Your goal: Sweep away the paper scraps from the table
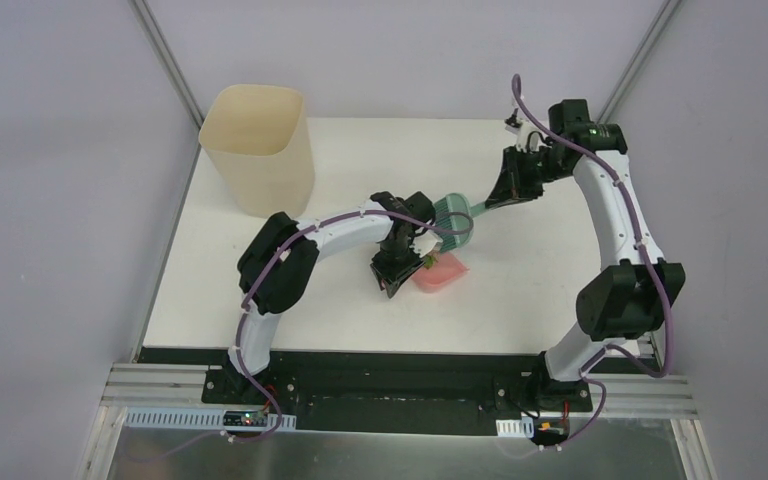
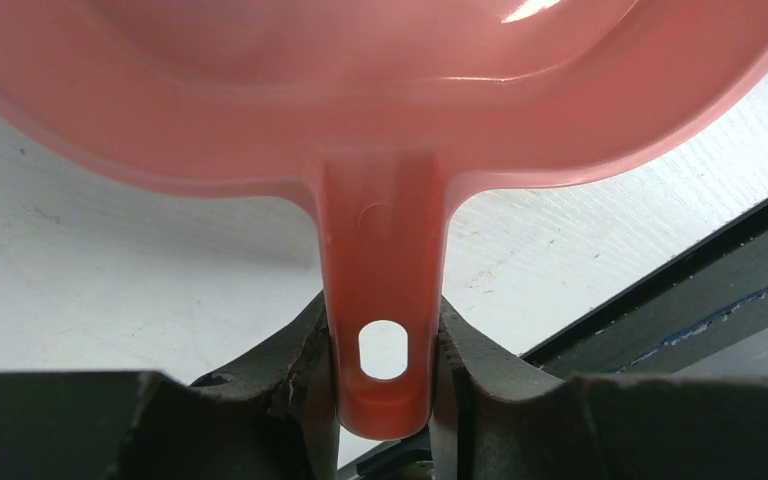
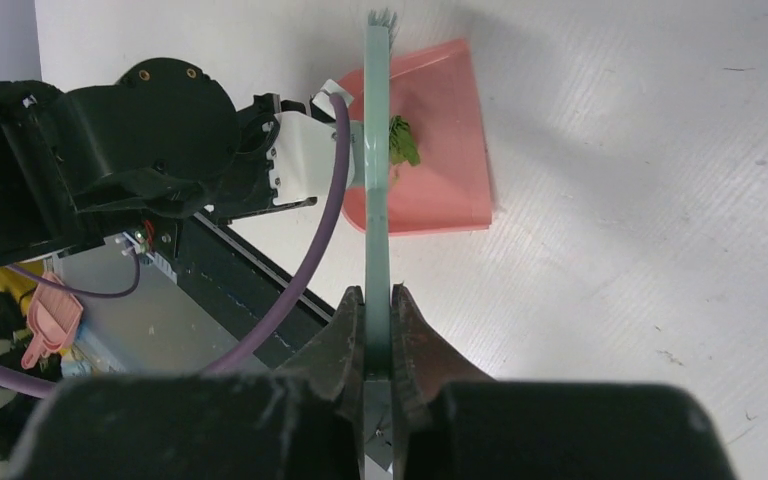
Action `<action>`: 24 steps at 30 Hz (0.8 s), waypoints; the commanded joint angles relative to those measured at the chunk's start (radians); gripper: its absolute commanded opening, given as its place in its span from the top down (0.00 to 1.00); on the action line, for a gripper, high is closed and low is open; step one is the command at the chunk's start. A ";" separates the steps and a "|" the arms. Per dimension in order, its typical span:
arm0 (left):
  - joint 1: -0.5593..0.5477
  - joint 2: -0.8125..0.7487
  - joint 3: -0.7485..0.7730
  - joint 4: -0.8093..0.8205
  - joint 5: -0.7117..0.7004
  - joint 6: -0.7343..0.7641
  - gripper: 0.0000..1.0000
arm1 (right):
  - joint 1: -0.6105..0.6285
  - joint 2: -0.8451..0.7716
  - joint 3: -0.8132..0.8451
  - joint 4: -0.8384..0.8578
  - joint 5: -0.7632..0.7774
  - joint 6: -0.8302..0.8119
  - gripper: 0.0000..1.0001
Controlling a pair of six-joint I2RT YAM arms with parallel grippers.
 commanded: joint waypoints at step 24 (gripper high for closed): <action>-0.033 -0.189 -0.058 -0.001 -0.123 0.014 0.90 | -0.053 -0.089 -0.038 0.135 0.741 -0.153 1.00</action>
